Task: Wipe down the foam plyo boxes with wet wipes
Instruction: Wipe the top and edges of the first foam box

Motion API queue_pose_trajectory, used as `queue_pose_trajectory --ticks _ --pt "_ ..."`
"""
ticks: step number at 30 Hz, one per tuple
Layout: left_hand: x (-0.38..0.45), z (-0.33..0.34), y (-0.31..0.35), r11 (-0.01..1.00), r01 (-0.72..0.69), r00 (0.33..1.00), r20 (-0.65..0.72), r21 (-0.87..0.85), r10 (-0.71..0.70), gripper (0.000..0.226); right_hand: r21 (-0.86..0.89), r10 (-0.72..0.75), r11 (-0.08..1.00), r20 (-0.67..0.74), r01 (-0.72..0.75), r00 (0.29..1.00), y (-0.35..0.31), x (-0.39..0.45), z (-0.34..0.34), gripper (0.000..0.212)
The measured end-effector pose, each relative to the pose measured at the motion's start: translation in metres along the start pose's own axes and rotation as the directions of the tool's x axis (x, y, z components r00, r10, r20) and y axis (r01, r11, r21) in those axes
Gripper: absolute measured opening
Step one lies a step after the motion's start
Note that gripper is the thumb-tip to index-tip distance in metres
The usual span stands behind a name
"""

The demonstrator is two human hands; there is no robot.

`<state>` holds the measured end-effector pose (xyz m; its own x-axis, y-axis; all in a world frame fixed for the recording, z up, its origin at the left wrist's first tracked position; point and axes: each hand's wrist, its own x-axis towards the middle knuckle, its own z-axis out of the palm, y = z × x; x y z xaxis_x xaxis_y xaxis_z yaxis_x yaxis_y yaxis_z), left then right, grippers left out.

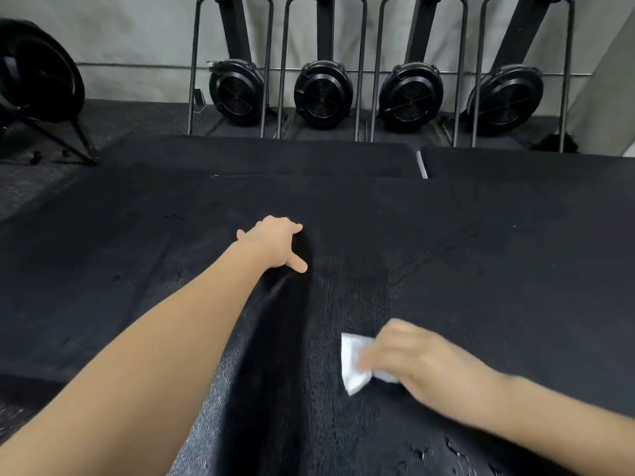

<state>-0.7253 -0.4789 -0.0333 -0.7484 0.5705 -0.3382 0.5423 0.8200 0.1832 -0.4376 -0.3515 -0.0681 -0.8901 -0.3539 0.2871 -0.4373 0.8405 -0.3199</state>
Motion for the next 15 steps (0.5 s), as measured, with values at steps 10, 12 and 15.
queue_pose_trajectory --ticks 10,12,15 --pt "-0.095 0.052 0.014 0.934 -0.356 0.798 -0.508 0.04 0.326 0.036 0.012 0.112 0.994 -0.063 -0.111 0.992 -0.052 -0.023 0.016 0.04" --pt "-0.131 0.069 0.023 0.839 -0.545 0.701 -0.539 0.018 0.467 0.032 -0.007 0.065 0.998 0.02 -0.065 0.998 -0.078 -0.047 0.019 0.043" --pt "-0.175 0.099 0.026 0.717 -0.697 0.633 -0.464 0.007 0.619 0.04 0.002 0.077 0.997 0.012 -0.077 0.997 -0.089 -0.058 0.021 0.044"
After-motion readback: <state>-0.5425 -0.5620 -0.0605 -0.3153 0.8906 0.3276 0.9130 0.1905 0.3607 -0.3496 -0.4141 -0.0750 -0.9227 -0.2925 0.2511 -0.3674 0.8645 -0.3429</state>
